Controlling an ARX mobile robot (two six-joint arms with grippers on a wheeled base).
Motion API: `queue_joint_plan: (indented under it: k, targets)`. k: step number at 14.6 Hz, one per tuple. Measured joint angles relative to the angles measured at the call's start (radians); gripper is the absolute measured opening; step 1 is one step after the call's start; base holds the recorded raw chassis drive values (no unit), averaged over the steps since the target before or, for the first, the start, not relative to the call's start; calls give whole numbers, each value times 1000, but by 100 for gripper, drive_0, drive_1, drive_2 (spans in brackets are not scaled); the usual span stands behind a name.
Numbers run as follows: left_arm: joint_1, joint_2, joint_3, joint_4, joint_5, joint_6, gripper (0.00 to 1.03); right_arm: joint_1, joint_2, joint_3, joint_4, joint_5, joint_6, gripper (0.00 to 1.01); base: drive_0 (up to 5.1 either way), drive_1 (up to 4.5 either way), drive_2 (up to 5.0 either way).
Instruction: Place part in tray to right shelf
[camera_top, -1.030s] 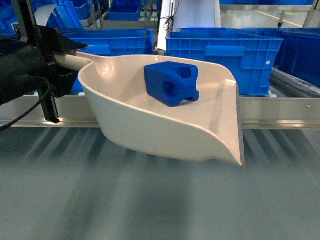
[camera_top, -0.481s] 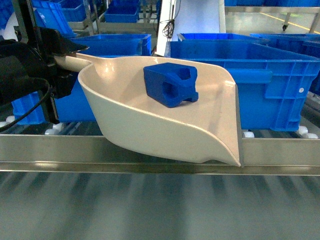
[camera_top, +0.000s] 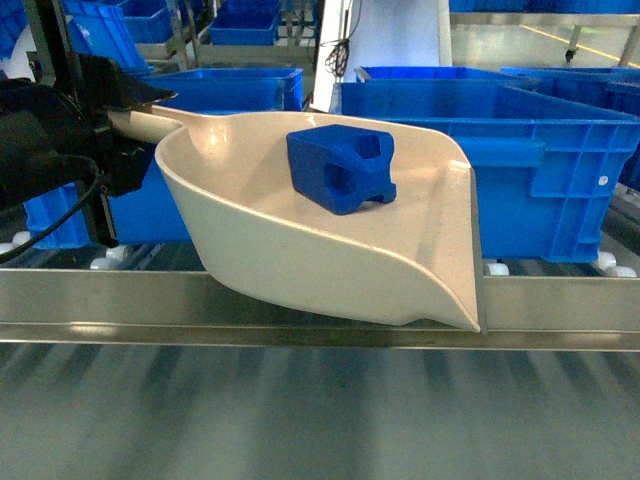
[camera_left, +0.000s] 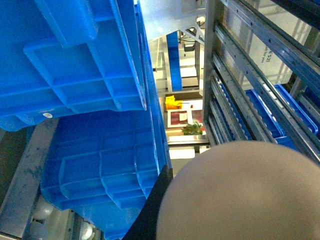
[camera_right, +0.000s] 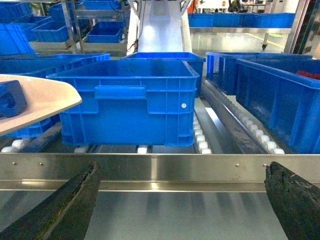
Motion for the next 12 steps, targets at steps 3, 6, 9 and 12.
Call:
queue_joint_plan:
  k: [3, 6, 9, 12]
  targets:
    - [0, 0, 0, 0, 0, 0, 12, 0, 0, 0, 0, 0, 0, 98, 0, 0, 0]
    - [0, 0, 0, 0, 0, 0, 12, 0, 0, 0, 0, 0, 0, 98, 0, 0, 0]
    - [0, 0, 0, 0, 0, 0, 12, 0, 0, 0, 0, 0, 0, 98, 0, 0, 0]
    - [0, 0, 0, 0, 0, 0, 12, 0, 0, 0, 0, 0, 0, 98, 0, 0, 0]
